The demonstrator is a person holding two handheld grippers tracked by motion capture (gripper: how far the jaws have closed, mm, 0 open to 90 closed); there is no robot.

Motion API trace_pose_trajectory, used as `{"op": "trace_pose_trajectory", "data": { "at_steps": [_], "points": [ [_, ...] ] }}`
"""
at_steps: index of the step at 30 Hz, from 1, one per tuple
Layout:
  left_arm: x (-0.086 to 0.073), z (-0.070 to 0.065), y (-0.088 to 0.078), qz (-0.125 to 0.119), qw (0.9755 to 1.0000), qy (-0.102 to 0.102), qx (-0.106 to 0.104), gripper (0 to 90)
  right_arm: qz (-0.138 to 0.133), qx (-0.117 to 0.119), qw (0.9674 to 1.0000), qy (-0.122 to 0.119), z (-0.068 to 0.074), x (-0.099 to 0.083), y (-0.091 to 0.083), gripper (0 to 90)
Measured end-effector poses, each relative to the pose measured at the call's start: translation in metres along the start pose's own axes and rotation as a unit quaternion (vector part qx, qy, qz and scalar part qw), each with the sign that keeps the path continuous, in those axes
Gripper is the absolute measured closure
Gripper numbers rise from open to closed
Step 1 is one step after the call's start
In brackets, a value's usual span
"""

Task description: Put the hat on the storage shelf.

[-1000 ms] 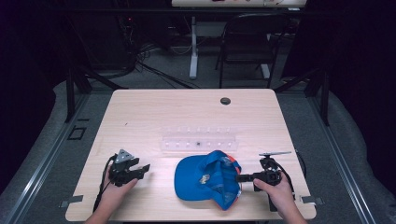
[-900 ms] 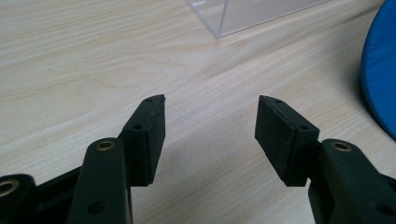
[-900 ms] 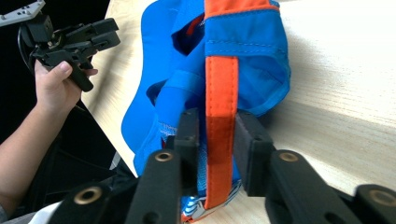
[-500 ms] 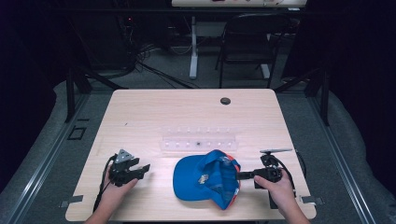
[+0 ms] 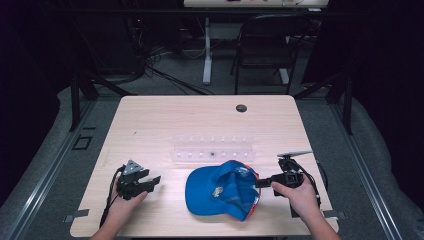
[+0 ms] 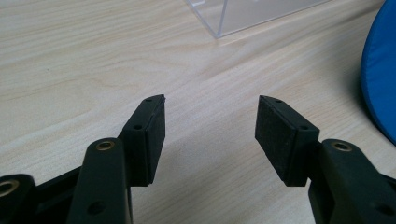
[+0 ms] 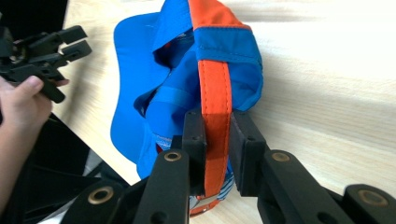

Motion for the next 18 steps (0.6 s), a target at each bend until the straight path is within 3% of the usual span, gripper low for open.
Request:
{"op": "trace_pose_trajectory", "data": {
  "at_steps": [7,8,10,11,13,18],
  "points": [
    [0.000,0.000,0.000,0.001,1.0000,0.001,0.000,43.1,0.017,-0.049,0.9987,0.000,0.013,0.008,-0.011,78.3],
    [0.000,0.000,0.000,0.000,1.0000,0.002,0.001,43.1,0.025,-0.068,0.9974,0.000,0.018,0.011,-0.013,78.3],
    [0.000,0.000,0.000,0.000,1.0000,0.002,0.001,43.1,0.024,-0.076,0.9969,0.005,0.022,0.013,-0.014,78.3],
    [0.000,0.000,0.000,0.000,1.0000,0.003,0.001,43.1,0.029,-0.087,0.9958,-0.005,0.025,0.015,-0.016,78.3],
    [0.000,0.000,0.000,0.000,1.0000,0.004,0.001,43.1,0.032,-0.102,0.9942,0.000,0.031,0.017,-0.019,78.3],
    [0.000,0.000,0.000,-0.001,1.0000,0.005,0.001,43.1,0.048,-0.133,0.9898,-0.017,0.043,0.024,-0.026,78.1]
  ]
}}
Point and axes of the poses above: each handheld gripper's, and its own axes: y roughly forward along the jaws, x roughly out of its top, z roughly to its left, the point moved 2 cm from there along y, roughly forward along the jaws, and after that the axes turned 14 degrees about z, right-handed, at the moved point
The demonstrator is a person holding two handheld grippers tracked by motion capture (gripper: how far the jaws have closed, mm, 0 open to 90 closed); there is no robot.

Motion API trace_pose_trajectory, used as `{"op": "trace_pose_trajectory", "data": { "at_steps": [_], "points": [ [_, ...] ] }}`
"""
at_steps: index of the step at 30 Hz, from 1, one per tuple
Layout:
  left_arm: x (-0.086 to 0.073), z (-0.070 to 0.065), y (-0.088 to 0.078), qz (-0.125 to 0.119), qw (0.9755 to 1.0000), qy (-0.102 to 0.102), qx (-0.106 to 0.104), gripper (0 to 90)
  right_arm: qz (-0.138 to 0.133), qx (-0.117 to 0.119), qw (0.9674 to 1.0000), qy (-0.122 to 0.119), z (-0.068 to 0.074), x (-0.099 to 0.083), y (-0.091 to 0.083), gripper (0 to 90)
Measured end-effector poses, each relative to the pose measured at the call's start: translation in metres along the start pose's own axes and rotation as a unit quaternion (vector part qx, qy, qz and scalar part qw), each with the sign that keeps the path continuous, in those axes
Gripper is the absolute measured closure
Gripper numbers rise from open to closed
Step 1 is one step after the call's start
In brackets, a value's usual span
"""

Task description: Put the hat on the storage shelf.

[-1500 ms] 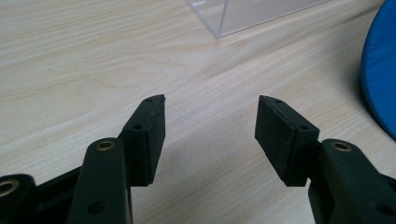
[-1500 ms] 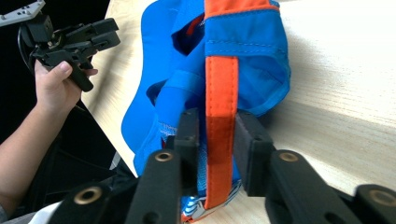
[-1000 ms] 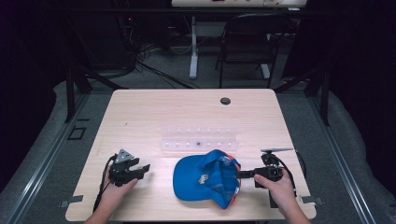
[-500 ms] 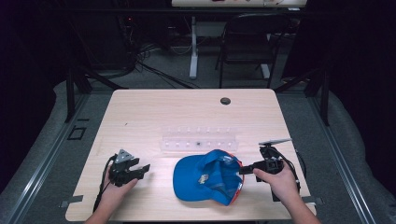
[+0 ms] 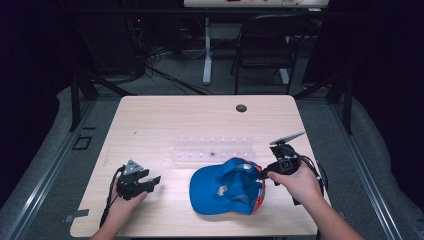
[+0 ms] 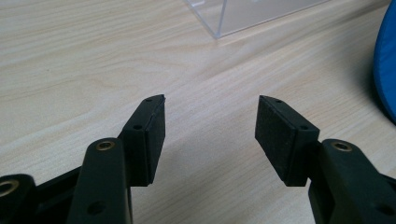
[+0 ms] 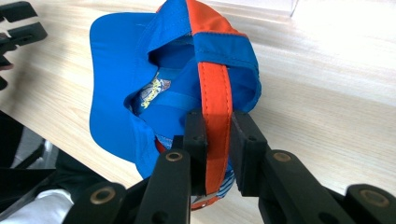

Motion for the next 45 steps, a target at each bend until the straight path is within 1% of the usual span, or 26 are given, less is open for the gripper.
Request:
{"op": "trace_pose_trajectory", "data": {
  "at_steps": [1,2,4,5,7,9,10,12,15,16,19,21,22,23,27,28,29,30,31,33,34,36,39,42,44,45],
  "points": [
    [0.000,0.000,0.000,0.000,1.0000,0.000,0.000,43.1,0.005,-0.004,1.0000,0.001,0.001,0.001,-0.001,78.1],
    [0.000,0.000,0.000,0.000,1.0000,0.000,0.000,43.1,-0.001,-0.008,0.9999,0.008,0.003,0.002,-0.001,78.0],
    [0.000,0.000,0.000,0.001,1.0000,0.000,0.000,43.1,0.015,-0.020,0.9997,-0.005,0.004,0.004,-0.004,78.0],
    [0.000,0.000,0.000,0.001,1.0000,0.000,0.000,43.1,0.015,-0.020,0.9997,-0.005,0.004,0.004,-0.004,78.0],
    [0.000,-0.001,0.000,0.001,1.0000,0.001,0.000,43.1,0.016,-0.034,0.9993,0.000,0.008,0.007,-0.007,78.0],
    [0.000,-0.001,0.001,0.001,1.0000,0.001,0.000,43.1,0.021,-0.036,0.9991,0.002,0.009,0.008,-0.008,78.1],
    [0.000,-0.001,0.000,0.002,1.0000,0.001,0.000,43.1,0.028,-0.037,0.9989,-0.001,0.009,0.009,-0.009,78.1],
    [0.000,-0.001,0.001,0.002,1.0000,0.001,-0.001,43.1,0.033,-0.050,0.9982,-0.002,0.012,0.013,-0.013,78.1],
    [0.000,-0.001,0.001,0.001,1.0000,0.001,-0.001,43.1,0.030,-0.053,0.9981,0.004,0.015,0.014,-0.015,78.2],
    [0.000,-0.001,0.001,0.000,1.0000,0.001,0.001,43.1,0.039,-0.057,0.9976,-0.004,0.015,0.015,-0.017,78.2],
    [0.000,-0.002,0.001,0.001,1.0000,0.002,-0.001,43.1,0.039,-0.061,0.9974,0.000,0.019,0.017,-0.021,78.2],
    [0.000,-0.002,0.001,0.002,1.0000,-0.001,-0.001,43.1,0.044,-0.064,0.9970,-0.005,0.021,0.018,-0.025,78.1],
    [0.000,-0.002,0.001,0.001,1.0000,0.001,-0.001,43.1,0.040,-0.070,0.9967,0.001,0.025,0.019,-0.028,78.2],
    [0.000,-0.002,0.001,0.001,1.0000,0.001,-0.002,43.1,0.047,-0.070,0.9964,0.000,0.026,0.020,-0.030,78.2],
    [0.001,-0.002,0.001,0.002,1.0000,0.001,-0.002,43.1,0.053,-0.073,0.9959,0.004,0.030,0.022,-0.035,78.2],
    [0.001,-0.003,0.001,0.001,1.0000,0.001,-0.002,43.1,0.057,-0.075,0.9956,0.001,0.031,0.023,-0.038,78.2],
    [0.001,-0.002,0.001,0.002,1.0000,0.002,-0.002,43.1,0.053,-0.077,0.9956,0.004,0.033,0.024,-0.039,78.2],
    [0.001,-0.003,0.001,0.001,1.0000,0.001,-0.003,43.1,0.059,-0.078,0.9952,-0.002,0.034,0.025,-0.041,78.2],
    [0.001,-0.002,0.001,0.001,1.0000,0.001,-0.003,43.1,0.054,-0.079,0.9954,0.004,0.036,0.027,-0.044,78.2],
    [0.001,-0.002,0.001,0.001,1.0000,0.001,-0.003,43.1,0.056,-0.080,0.9953,0.004,0.037,0.028,-0.047,78.2],
    [0.001,-0.002,0.001,0.001,1.0000,0.001,-0.003,43.1,0.058,-0.075,0.9955,0.006,0.038,0.029,-0.049,78.2],
    [0.001,-0.002,0.001,0.002,1.0000,0.001,-0.003,43.1,0.055,-0.075,0.9956,0.014,0.040,0.031,-0.055,78.1],
    [0.001,-0.002,0.000,0.007,1.0000,0.003,-0.006,43.1,0.057,-0.077,0.9953,0.013,0.042,0.032,-0.058,78.1],
    [0.001,-0.002,0.001,0.007,0.9999,0.003,-0.006,43.1,0.057,-0.079,0.9951,0.020,0.046,0.035,-0.064,78.1],
    [0.001,-0.002,0.001,0.007,1.0000,0.003,-0.006,43.1,0.058,-0.081,0.9949,0.016,0.046,0.035,-0.066,78.1],
    [0.001,-0.002,0.001,0.008,0.9999,0.004,-0.006,43.1,0.053,-0.081,0.9951,0.021,0.048,0.035,-0.067,78.1]
  ]
}}
Point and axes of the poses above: each handheld gripper's, and its own axes: y roughly forward along the jaws, x roughly out of its top, z roughly to its left, the point moved 2 cm from there along y, roughly forward along the jaws, and after that the axes turned 14 degrees about z, right-handed, at the moved point
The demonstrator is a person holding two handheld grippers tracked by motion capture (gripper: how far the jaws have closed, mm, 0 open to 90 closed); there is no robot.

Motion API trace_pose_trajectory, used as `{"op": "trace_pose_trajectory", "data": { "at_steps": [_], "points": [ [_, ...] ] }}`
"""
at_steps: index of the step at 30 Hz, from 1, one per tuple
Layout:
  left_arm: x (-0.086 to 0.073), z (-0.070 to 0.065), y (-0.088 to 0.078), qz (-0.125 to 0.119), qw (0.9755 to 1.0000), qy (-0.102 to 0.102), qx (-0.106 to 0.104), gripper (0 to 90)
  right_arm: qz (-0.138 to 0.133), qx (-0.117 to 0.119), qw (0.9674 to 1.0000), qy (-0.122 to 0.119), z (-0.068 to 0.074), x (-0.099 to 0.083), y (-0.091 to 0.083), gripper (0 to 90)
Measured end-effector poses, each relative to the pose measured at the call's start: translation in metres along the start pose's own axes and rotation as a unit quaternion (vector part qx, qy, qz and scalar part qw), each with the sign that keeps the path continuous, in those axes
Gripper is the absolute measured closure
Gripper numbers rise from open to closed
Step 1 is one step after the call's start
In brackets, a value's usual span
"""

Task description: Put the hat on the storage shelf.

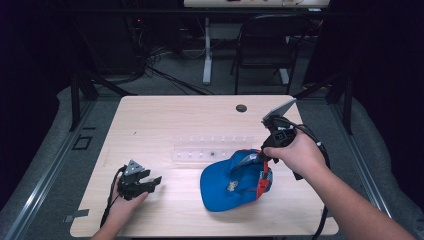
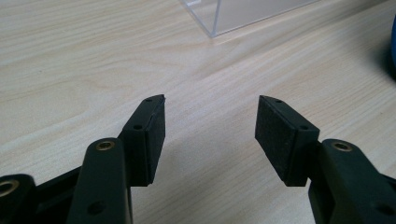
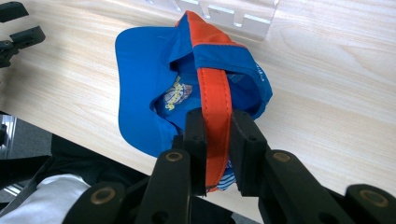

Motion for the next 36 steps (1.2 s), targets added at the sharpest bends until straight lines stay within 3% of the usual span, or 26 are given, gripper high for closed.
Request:
{"op": "trace_pose_trajectory", "data": {
  "at_steps": [1,8,21,23,28,29,32,34,35,36],
  "points": [
    [0.000,0.000,0.000,0.000,1.0000,-0.001,0.000,43.1,0.013,-0.004,0.9999,-0.006,0.001,0.000,-0.005,78.2],
    [0.000,0.000,0.000,0.001,1.0000,0.000,0.000,43.1,0.024,-0.009,0.9997,-0.001,0.005,0.001,-0.014,78.1],
    [0.000,0.000,0.000,0.001,1.0000,-0.001,-0.001,43.1,0.021,0.005,0.9998,0.005,0.015,0.004,-0.036,78.2],
    [0.000,0.000,0.000,0.000,1.0000,0.001,-0.001,43.1,0.014,0.031,0.9993,0.014,0.016,0.005,-0.040,78.1],
    [0.000,0.000,0.000,0.001,1.0000,0.001,-0.001,43.1,0.023,0.061,0.9978,0.016,0.014,0.006,-0.045,78.2],
    [0.000,0.000,0.000,0.001,1.0000,0.001,-0.001,43.1,0.021,0.078,0.9965,0.023,0.013,0.006,-0.046,78.2],
    [0.000,0.000,0.000,0.001,1.0000,0.001,0.000,43.1,0.030,0.091,0.9953,0.016,0.011,0.006,-0.048,78.2],
    [0.000,0.000,0.000,0.001,1.0000,0.001,0.000,43.1,0.028,0.116,0.9925,0.027,0.010,0.007,-0.047,78.2],
    [0.000,0.000,0.000,0.001,1.0000,0.001,0.000,43.1,0.028,0.116,0.9925,0.027,0.010,0.007,-0.047,78.2],
    [0.000,0.000,0.000,0.001,1.0000,0.000,0.000,43.1,0.035,0.136,0.9897,0.029,0.008,0.008,-0.048,78.2]
  ]
}}
Point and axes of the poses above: each handheld gripper's, and its own axes: y roughly forward along the jaws, x roughly out of its top, z roughly to its left, the point moved 2 cm from there along y, roughly forward along the jaws, and after that the axes turned 14 degrees about z, right-handed, at the moved point
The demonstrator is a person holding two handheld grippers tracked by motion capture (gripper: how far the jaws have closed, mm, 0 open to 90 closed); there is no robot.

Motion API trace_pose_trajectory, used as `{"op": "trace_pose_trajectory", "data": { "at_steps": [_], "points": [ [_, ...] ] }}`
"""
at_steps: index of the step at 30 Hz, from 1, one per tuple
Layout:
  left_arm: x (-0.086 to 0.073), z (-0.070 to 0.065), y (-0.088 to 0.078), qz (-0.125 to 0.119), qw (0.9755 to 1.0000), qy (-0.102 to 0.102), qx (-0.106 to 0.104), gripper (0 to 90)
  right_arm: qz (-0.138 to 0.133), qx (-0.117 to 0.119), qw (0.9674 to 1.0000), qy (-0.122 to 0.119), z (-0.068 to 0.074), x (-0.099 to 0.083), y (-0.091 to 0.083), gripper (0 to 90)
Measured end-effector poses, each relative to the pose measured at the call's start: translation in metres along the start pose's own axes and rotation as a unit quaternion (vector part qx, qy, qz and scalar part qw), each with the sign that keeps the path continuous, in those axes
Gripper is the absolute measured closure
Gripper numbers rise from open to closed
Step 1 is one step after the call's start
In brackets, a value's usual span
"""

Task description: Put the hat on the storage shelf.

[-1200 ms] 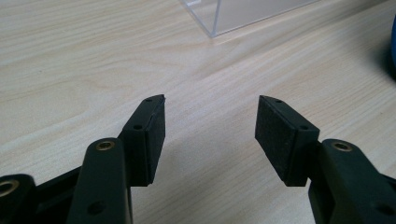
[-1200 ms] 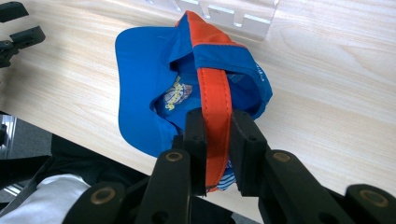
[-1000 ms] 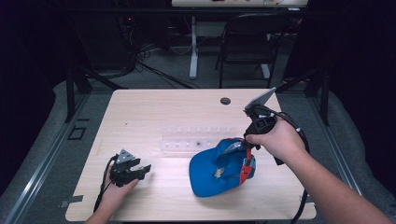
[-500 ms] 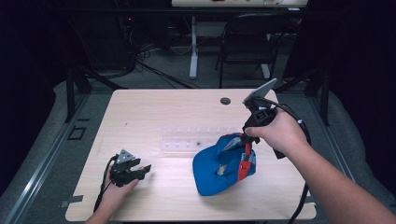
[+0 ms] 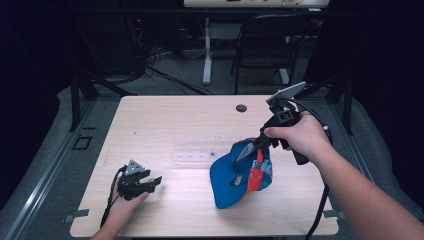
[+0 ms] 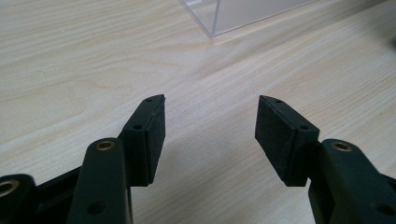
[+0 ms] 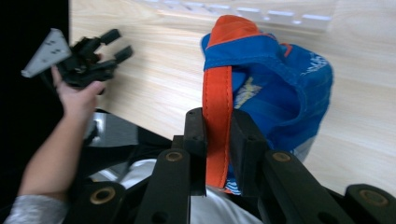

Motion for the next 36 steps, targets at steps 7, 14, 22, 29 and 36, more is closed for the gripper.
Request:
{"op": "trace_pose_trajectory", "data": {
  "at_steps": [7,14,22,29,36],
  "points": [
    [0.000,0.000,0.000,0.000,1.0000,0.000,0.000,43.1,-0.001,0.070,0.9976,0.008,-0.002,0.002,-0.001,78.3],
    [0.000,0.000,0.000,-0.001,1.0000,0.000,0.001,43.1,0.000,0.110,0.9939,0.000,0.000,0.001,-0.004,78.5],
    [0.000,0.000,0.000,-0.002,1.0000,0.000,0.001,43.1,-0.012,0.135,0.9908,-0.002,0.002,0.000,-0.012,78.4],
    [0.000,0.000,0.000,0.001,1.0000,0.000,0.000,43.1,-0.031,0.167,0.9854,-0.007,0.003,0.002,-0.023,78.4],
    [0.000,0.000,0.000,0.003,1.0000,0.002,0.000,43.1,-0.047,0.182,0.9821,-0.016,0.010,0.006,-0.029,78.4]
  ]
}}
Point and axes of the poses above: each handheld gripper's, and its own axes: y roughly forward along the jaws, x roughly out of its top, z roughly to its left, the point moved 2 cm from there along y, roughly forward along the jaws, and after that the axes turned 14 degrees about z, right-handed, at the moved point
